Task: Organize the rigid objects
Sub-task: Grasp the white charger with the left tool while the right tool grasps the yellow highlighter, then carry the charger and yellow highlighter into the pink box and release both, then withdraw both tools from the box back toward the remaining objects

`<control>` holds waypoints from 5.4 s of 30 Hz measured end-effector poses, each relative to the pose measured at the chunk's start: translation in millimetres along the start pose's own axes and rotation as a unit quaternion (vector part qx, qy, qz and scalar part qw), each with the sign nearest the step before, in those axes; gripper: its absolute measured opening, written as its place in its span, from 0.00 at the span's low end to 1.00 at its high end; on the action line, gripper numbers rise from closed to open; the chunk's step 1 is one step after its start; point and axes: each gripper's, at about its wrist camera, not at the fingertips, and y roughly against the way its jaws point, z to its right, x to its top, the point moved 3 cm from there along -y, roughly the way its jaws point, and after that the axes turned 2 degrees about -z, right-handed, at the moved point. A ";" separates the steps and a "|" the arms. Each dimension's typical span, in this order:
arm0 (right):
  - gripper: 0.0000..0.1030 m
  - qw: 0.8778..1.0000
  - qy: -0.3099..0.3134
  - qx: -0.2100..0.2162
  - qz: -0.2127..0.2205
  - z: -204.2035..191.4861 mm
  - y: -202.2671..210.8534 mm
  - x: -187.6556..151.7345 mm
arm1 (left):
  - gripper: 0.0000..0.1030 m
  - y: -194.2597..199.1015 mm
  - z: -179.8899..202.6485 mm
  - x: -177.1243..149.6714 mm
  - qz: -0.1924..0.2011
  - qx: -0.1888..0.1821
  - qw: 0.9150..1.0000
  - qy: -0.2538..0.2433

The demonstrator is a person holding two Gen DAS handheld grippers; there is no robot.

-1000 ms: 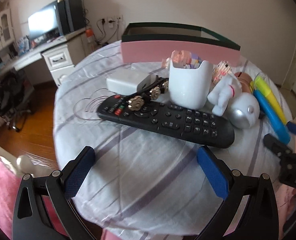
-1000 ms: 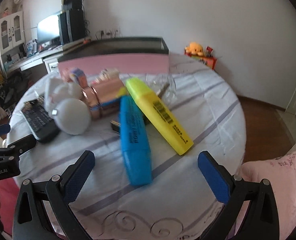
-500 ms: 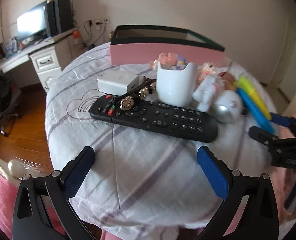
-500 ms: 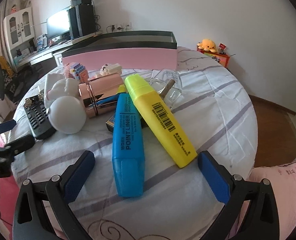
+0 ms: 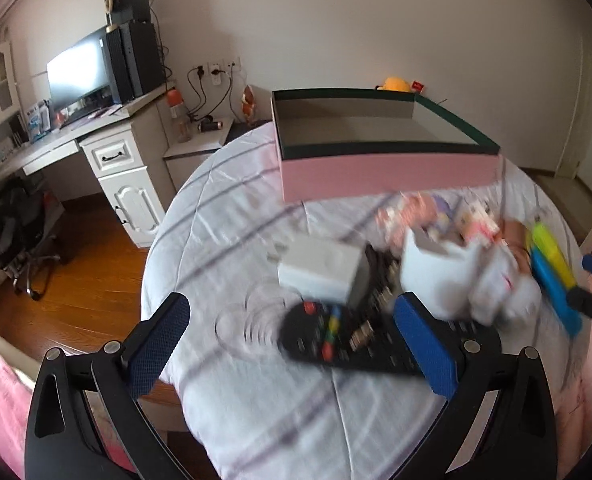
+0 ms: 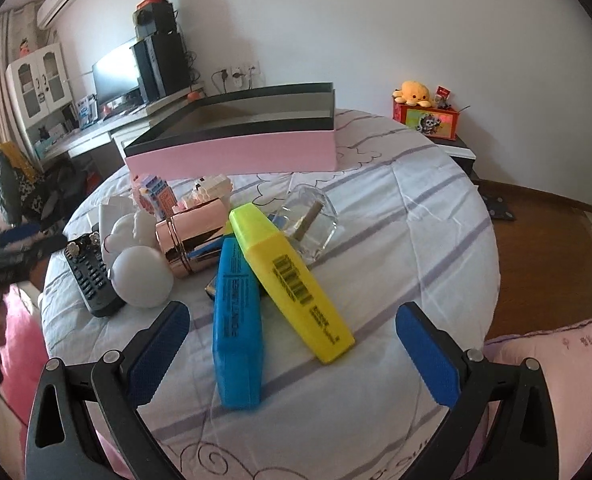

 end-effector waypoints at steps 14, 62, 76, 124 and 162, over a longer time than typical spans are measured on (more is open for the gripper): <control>0.91 1.000 0.009 0.011 -0.025 9.7 -32.8 13.7 | 1.00 -68.4 -4.8 13.1 -0.065 -0.032 0.997 -0.003; 0.25 0.999 0.022 0.023 0.008 -12.9 -25.6 55.8 | 0.65 -23.4 -7.8 16.8 -0.006 -0.023 0.999 -0.025; 0.25 0.997 0.070 0.002 0.030 -40.5 -47.5 111.0 | 0.65 -8.3 10.1 60.2 0.038 -0.052 0.997 -0.037; 0.70 0.996 0.074 -0.013 0.046 -57.0 -65.4 189.4 | 1.00 -14.2 16.0 133.7 0.076 0.004 0.997 0.000; 0.77 0.994 0.012 -0.081 0.074 -22.0 83.3 -4.7 | 1.00 123.8 48.5 -33.2 0.067 -0.009 0.997 -0.037</control>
